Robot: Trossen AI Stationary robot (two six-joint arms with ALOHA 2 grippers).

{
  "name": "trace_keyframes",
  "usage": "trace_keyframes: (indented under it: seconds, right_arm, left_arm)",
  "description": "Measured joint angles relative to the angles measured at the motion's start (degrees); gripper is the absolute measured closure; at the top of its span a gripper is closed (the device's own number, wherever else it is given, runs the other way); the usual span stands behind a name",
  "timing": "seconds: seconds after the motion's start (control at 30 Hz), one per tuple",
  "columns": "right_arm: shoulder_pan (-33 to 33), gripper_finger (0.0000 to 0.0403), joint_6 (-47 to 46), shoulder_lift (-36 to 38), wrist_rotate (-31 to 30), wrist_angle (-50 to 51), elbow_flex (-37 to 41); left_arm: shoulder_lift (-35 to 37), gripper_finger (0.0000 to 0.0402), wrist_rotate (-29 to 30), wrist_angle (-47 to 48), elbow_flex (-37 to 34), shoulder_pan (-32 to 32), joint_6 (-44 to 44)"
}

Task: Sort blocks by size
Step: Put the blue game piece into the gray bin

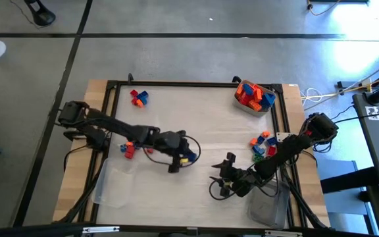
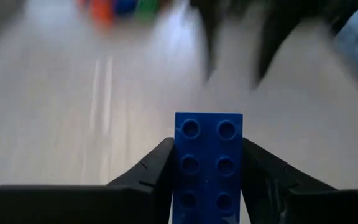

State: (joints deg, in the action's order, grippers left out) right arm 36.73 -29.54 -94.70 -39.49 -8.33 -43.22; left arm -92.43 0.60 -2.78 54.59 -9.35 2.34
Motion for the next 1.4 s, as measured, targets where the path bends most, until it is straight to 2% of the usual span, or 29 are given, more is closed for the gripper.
trace_keyframes:
  seconds: [0.1, 0.27, 0.43, 0.6, 0.73, 0.93, 1.13, 1.27, 1.4]
  right_arm:
    - [0.1, 0.0182, 0.9, 0.0, -1.2, -1.0, 0.0]
    - [0.1, 0.0182, 5.5, 0.0, -4.2, -5.8, 0.0]
    - [0.0, 0.0182, 17.7, 0.0, -8.3, -19.4, 0.0]
    - [0.0, 0.0182, 32.8, 0.0, -8.0, -36.0, 0.0]
    - [-0.3, 0.0179, 37.4, 0.0, -7.7, -43.0, -0.1]
    - [-2.9, 0.0118, 36.6, 0.0, -3.3, -40.0, -4.2]
    - [-4.3, 0.0057, 39.4, 0.0, -2.7, -38.3, -8.1]
    - [-5.2, 0.0049, 39.3, 0.0, -0.1, -37.7, -8.8]
    - [-6.9, 0.0062, 37.5, 0.0, 2.1, -38.5, -8.9]
  left_arm:
    - [0.3, 0.0274, 0.0, -14.0, -1.0, -3.5, -2.2]
    - [0.3, 0.0270, 1.5, -40.0, -7.0, -6.8, -5.3]
    - [0.3, 0.0270, 2.6, -58.1, -10.9, -7.9, -8.0]
    - [0.3, 0.0268, 2.6, -61.1, -11.1, -8.3, -8.7]
    - [0.3, 0.0269, 2.6, -61.1, -11.1, -8.7, -8.4]
    - [0.3, 0.0269, 2.6, -61.3, -11.1, -8.8, -8.1]
    - [0.3, 0.0269, 2.8, -61.2, -11.1, -8.8, -8.1]
    - [0.3, 0.0269, 3.2, -61.1, -11.1, -8.8, -8.1]
    - [0.3, 0.0269, 3.3, -61.1, -11.1, -8.8, -8.1]
